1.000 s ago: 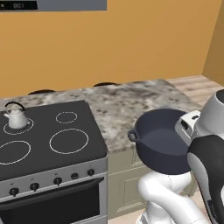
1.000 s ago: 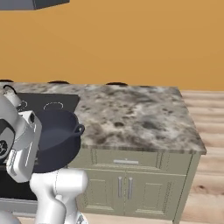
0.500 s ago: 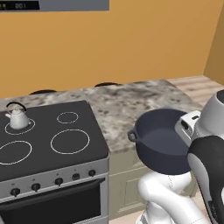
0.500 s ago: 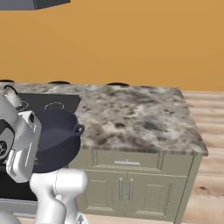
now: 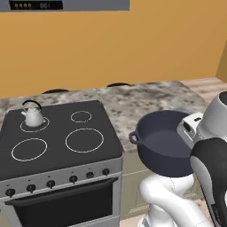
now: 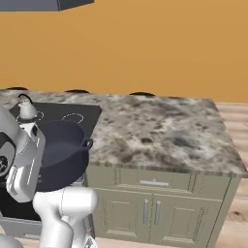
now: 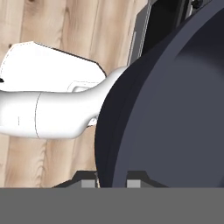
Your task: Pick the kettle from the cabinet and place it on a stove burner. Then pick the pot from the counter and place it on another stove burner. Finally, turn both burners on.
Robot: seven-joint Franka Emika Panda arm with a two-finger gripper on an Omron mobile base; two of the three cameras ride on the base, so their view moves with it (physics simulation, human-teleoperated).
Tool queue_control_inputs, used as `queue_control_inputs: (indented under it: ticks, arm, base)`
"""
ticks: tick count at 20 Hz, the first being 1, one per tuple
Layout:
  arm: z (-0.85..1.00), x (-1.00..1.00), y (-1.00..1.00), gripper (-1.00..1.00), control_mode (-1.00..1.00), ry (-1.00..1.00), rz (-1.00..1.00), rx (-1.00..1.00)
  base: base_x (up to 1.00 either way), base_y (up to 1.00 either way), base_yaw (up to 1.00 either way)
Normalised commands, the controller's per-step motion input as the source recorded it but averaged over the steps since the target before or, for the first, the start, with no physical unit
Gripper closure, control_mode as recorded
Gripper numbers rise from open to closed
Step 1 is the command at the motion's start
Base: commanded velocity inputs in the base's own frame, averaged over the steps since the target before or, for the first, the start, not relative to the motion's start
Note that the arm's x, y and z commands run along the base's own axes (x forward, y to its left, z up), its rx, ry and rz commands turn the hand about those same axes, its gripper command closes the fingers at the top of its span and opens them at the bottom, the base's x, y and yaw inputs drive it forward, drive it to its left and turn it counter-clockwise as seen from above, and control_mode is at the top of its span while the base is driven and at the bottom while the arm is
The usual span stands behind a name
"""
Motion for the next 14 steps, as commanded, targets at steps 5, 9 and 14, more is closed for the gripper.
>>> queue_control_inputs:
  ticks: [5, 9, 14]
  arm:
    - [0.0, 0.0, 0.0, 1.0, 1.0, 0.0, 0.0, 0.0]
    - [0.0, 0.0, 0.0, 1.0, 1.0, 0.0, 0.0, 0.0]
    - [0.0, 0.0, 0.0, 1.0, 1.0, 0.0, 0.0, 0.0]
  base:
    - [0.26, 0.2, 0.09]
    - [0.31, 0.2, 0.1]
    - [0.37, 0.44, 0.19]
